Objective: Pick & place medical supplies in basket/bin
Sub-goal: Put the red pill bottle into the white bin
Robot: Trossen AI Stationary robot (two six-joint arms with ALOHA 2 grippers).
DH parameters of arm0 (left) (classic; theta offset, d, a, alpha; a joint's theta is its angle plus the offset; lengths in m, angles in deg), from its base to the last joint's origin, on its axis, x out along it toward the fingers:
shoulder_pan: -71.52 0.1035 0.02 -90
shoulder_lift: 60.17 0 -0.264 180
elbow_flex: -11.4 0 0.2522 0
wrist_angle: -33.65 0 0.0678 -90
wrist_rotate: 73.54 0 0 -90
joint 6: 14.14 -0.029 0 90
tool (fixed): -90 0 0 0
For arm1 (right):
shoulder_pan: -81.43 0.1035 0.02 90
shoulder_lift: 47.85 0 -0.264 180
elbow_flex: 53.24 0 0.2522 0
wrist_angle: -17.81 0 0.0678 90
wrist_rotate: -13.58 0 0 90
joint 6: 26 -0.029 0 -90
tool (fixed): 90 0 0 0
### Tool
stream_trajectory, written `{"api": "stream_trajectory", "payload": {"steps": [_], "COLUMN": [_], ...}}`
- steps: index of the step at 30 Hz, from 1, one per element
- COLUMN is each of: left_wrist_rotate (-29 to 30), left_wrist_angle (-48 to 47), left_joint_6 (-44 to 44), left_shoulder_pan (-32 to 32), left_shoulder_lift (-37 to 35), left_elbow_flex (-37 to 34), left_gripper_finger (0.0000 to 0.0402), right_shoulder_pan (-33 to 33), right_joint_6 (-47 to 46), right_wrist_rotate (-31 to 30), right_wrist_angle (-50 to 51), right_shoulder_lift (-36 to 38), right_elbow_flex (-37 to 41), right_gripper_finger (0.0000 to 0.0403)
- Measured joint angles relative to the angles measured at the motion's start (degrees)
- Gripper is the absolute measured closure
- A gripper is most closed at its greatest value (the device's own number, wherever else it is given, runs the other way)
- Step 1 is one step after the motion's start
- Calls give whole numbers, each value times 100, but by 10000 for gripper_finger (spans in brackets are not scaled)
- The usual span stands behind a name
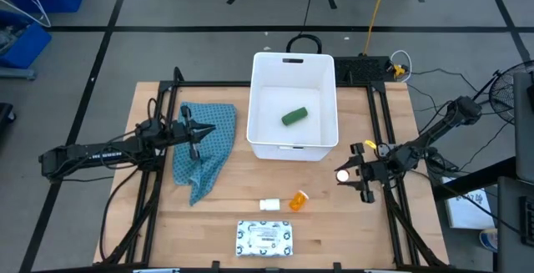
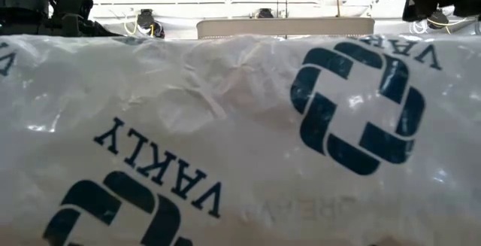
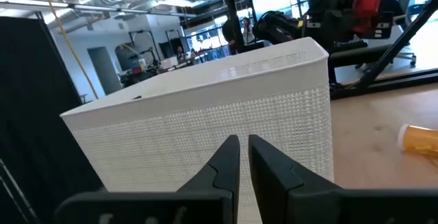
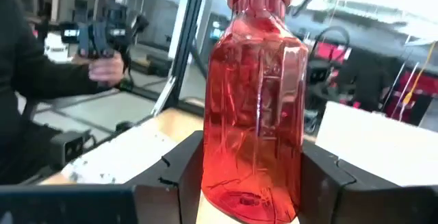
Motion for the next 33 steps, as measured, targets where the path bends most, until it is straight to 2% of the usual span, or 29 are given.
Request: {"api": "stream_trajectory", "payload": {"steps": [2, 4, 6, 11, 17, 20, 24, 29, 33], "left_wrist_rotate": [2, 2, 2, 4, 4, 4, 4, 4, 4], "left_wrist_angle": [-4, -4, -10, -31, 27, 113, 124, 122, 118], "left_joint_6": [-5, -3, -1, -10, -94, -146, -143, -141, -111], "left_shoulder_pan": [0, 2, 0, 0, 2, 0, 0, 2, 0], "left_shoulder_lift": [0, 0, 0, 0, 0, 0, 0, 0, 0], "left_elbow_flex": [0, 0, 0, 0, 0, 0, 0, 0, 0], "left_gripper_finger": [364, 364, 364, 364, 364, 364, 364, 364, 364], "right_shoulder_pan": [-74, -214, -437, -1304, -2992, -4007, -5285, -6575, -7104], "right_joint_6": [146, 236, 260, 225, 351, 342, 283, 476, 686], "right_wrist_rotate": [-161, -666, -896, -747, -589, 255, 1642, 3425, 4103], "right_wrist_angle": [-121, 10, 757, 2713, 4662, 5621, 6246, 6863, 7128], "right_shoulder_lift": [-9, -6, -19, -438, -1491, -2252, -3421, -4934, -6048], "right_elbow_flex": [-104, -383, -930, -2967, -5603, -6734, -7873, -8782, -9066], "right_gripper_finger": [243, 243, 243, 243, 243, 243, 243, 243, 243]}}
